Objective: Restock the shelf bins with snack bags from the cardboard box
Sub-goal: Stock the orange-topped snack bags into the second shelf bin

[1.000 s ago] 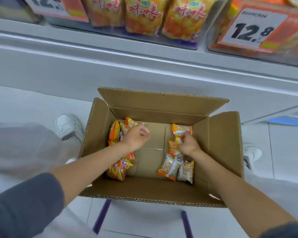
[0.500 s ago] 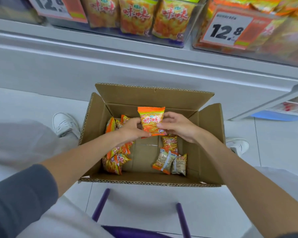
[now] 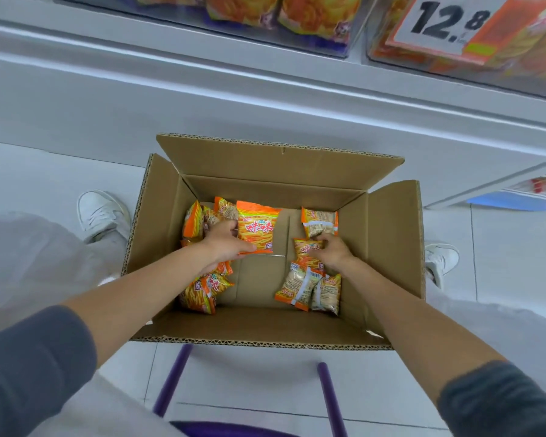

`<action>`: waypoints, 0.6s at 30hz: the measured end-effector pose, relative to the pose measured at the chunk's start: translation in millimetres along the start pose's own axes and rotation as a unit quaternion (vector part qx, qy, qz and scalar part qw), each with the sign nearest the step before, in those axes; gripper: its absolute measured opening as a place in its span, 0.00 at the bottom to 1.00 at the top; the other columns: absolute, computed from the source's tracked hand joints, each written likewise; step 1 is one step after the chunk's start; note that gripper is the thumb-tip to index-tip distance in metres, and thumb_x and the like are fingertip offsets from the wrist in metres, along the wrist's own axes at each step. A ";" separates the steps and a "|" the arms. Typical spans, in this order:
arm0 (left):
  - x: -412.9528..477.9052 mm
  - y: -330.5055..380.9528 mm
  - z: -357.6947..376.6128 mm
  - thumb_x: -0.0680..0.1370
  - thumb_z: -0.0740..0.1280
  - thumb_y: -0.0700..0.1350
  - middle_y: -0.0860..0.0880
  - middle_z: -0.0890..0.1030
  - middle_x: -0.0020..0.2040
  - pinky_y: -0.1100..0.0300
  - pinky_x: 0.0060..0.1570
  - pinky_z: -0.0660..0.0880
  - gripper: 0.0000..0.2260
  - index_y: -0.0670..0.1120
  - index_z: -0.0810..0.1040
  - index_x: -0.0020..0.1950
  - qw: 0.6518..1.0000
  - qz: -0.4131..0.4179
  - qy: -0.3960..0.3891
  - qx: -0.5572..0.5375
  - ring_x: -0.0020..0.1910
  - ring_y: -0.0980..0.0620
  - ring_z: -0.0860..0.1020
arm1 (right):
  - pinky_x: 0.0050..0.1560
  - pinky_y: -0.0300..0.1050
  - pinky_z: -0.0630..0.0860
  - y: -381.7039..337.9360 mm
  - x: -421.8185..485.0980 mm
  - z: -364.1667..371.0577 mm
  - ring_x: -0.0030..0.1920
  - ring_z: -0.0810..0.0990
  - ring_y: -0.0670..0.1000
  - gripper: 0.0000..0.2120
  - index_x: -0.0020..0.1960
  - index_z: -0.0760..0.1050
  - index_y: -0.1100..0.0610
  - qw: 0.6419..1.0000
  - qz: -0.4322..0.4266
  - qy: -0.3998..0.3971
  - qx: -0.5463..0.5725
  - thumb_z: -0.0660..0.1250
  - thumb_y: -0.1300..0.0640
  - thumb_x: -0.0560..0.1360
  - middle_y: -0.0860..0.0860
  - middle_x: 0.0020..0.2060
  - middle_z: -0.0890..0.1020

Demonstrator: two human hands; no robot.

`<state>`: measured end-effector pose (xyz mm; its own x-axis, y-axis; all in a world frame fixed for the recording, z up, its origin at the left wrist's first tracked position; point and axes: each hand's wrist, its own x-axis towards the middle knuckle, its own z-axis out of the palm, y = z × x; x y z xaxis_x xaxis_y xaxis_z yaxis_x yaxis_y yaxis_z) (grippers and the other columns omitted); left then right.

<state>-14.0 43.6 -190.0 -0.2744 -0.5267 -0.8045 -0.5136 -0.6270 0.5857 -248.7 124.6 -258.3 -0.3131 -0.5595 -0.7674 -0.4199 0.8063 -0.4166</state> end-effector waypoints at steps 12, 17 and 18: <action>13.4 -20.0 7.3 0.74 0.73 0.36 0.46 0.79 0.61 0.56 0.54 0.77 0.23 0.43 0.72 0.67 0.999 -0.036 0.012 0.022 0.62 0.47 0.77 | 0.38 0.52 0.76 9.3 25.5 42.5 0.41 0.77 0.55 0.22 0.51 0.62 0.54 0.998 -0.005 0.035 -0.045 0.71 0.69 0.68 0.53 0.40 0.74; 12.2 -19.5 2.0 0.74 0.72 0.35 0.45 0.79 0.61 0.58 0.50 0.77 0.22 0.43 0.72 0.66 0.999 -0.020 0.046 0.002 0.61 0.47 0.77 | 0.46 0.51 0.76 -8.3 17.4 41.0 0.43 0.76 0.53 0.24 0.61 0.63 0.59 0.999 0.001 0.025 0.027 0.70 0.70 0.71 0.51 0.39 0.74; 11.6 -18.5 0.4 0.75 0.71 0.35 0.45 0.79 0.61 0.57 0.52 0.77 0.21 0.43 0.72 0.66 0.998 -0.016 0.054 -0.008 0.61 0.46 0.77 | 0.45 0.49 0.76 -14.5 12.8 36.6 0.43 0.76 0.53 0.25 0.63 0.64 0.60 0.998 -0.009 0.026 0.048 0.70 0.71 0.71 0.51 0.41 0.75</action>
<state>-8.0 49.3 -210.2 -0.1694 -0.5645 -0.8079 -0.5081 -0.6523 0.5624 -215.3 112.7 -279.9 -0.3515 -0.5807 -0.7344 -0.3427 0.8098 -0.4763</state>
